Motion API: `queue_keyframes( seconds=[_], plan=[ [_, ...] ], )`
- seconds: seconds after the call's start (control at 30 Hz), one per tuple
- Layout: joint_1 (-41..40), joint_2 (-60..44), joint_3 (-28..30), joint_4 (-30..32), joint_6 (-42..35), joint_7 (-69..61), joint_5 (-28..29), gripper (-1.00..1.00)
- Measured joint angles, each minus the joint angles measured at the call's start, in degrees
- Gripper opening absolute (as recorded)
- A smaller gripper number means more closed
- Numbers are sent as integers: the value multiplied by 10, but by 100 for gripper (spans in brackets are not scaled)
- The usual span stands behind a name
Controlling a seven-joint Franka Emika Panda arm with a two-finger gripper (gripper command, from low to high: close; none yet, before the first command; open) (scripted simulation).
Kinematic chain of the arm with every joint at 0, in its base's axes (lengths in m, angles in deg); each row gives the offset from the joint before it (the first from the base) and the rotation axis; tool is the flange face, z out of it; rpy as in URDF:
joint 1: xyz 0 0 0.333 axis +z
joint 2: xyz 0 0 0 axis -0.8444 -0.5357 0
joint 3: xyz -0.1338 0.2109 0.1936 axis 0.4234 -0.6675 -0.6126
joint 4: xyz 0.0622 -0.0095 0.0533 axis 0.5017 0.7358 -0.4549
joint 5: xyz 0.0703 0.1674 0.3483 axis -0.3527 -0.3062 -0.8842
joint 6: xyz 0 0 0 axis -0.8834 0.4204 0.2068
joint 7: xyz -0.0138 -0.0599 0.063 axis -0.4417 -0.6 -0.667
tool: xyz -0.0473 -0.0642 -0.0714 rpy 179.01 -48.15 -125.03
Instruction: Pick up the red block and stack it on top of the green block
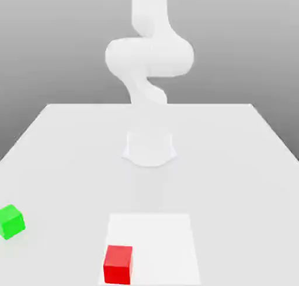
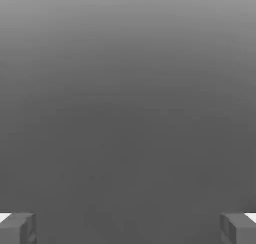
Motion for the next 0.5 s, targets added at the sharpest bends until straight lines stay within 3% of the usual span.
queue_keyframes(
  seconds=[0.5],
  plan=[
    [-2,-315,35,54,119,-37,-22,0]
  ],
)
